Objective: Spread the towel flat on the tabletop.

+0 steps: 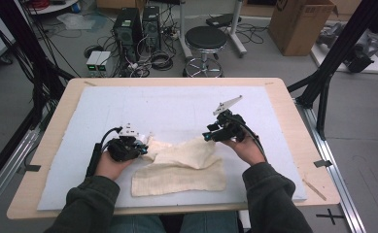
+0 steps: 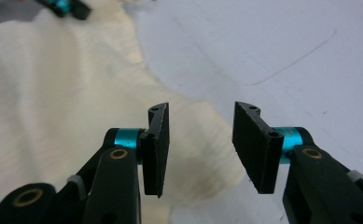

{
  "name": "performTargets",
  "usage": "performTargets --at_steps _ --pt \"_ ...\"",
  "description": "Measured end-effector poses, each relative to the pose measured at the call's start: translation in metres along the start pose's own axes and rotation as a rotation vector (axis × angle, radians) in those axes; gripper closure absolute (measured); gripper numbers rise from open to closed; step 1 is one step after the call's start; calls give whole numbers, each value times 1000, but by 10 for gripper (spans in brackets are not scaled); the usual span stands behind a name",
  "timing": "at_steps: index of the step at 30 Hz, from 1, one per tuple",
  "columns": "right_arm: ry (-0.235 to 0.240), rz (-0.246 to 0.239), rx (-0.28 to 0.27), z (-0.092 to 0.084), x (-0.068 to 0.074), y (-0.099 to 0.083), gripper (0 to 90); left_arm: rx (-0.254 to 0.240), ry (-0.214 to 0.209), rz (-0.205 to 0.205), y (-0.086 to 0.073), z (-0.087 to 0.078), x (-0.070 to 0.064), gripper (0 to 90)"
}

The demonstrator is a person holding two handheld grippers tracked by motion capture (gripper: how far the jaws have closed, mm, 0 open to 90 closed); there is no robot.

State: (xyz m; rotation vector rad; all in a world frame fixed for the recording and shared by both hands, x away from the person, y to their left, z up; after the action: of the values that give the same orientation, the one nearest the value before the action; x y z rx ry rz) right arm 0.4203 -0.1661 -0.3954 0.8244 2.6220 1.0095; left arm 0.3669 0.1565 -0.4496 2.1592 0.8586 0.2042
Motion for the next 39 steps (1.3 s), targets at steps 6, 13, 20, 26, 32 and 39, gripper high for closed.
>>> performTargets --at_steps 6,13,20,26,32,39 --pt "7 73 90 37 -21 -8 535 -9 -4 -4 0 1 2 860" --pt "-19 89 136 51 -23 -23 674 -11 10 -15 0 0 4 861" --pt "-43 23 177 48 -12 -23 842 -13 24 -30 -1 -3 7 861" --pt "-109 5 140 41 -14 -19 851 -23 22 -48 -1 -1 8 843" --pt "-135 21 127 33 -21 -22 851 -88 13 -78 3 -9 11 717" --pt "-161 26 94 23 -24 -22 851 -157 28 -116 17 -18 24 691"
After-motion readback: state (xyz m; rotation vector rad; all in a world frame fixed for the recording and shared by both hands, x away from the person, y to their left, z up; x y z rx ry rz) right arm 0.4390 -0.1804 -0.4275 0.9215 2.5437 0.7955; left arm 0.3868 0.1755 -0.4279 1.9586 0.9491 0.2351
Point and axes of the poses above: each handheld gripper's, and its own axes: z roughly forward along the jaws, y roughly out of its top, x roughly to its left, the point moved 3 cm from there along z, roughly forward along the jaws, and after that the axes turned 6 degrees about -y, right-handed, at the moved point
